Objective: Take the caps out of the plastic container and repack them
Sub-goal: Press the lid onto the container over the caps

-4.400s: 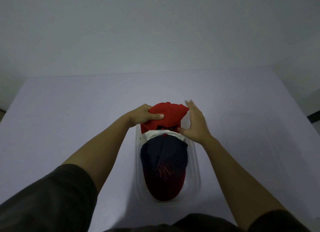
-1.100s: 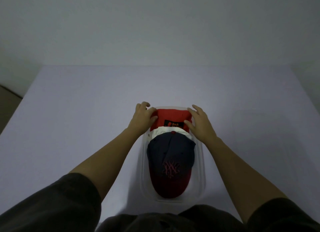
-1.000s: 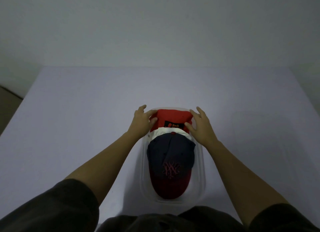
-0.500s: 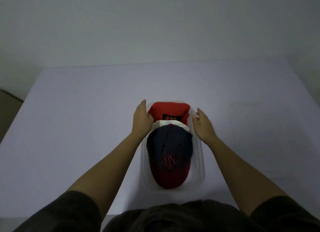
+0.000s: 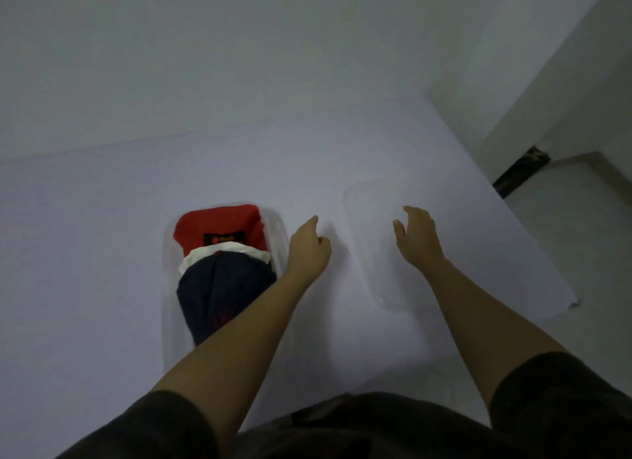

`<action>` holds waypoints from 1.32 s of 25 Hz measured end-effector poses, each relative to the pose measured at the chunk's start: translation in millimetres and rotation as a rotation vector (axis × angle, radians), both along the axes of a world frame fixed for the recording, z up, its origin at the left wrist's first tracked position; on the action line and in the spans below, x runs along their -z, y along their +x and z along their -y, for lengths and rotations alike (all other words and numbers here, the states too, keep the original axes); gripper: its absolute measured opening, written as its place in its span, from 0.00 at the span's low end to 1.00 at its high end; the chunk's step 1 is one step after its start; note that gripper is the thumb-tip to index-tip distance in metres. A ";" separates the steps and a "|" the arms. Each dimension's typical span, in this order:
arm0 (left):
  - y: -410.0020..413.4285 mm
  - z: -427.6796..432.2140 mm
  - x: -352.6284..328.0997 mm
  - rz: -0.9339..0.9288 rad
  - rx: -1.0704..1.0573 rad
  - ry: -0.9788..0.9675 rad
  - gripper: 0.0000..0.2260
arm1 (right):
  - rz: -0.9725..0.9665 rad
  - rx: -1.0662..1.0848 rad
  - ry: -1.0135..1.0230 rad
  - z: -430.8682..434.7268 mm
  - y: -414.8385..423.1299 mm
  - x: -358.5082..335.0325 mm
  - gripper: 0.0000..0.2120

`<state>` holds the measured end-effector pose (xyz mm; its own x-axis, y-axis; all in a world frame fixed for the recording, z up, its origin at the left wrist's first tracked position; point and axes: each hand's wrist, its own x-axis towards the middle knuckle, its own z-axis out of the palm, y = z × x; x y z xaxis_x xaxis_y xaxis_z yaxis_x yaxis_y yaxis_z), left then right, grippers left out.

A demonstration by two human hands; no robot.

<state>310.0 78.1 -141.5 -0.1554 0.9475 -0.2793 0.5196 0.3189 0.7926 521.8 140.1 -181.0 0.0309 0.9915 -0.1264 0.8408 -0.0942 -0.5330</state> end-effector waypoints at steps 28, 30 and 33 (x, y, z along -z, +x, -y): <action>-38.5 13.8 -60.8 0.038 -0.268 0.073 0.24 | -0.600 0.167 0.005 28.9 -50.6 -69.7 0.34; -81.8 41.3 -67.5 -0.021 -0.317 0.034 0.22 | -0.714 0.167 -0.028 43.9 -94.9 -80.3 0.27; -125.3 93.0 -68.2 -0.067 -0.393 -0.065 0.21 | -0.757 0.018 -0.073 81.2 -150.7 -70.3 0.29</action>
<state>184.7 -15.0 -73.3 -0.5223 0.7929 -0.3138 0.3975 0.5519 0.7331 371.1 58.9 -110.7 -0.0742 0.9799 -0.1853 0.2462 -0.1621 -0.9556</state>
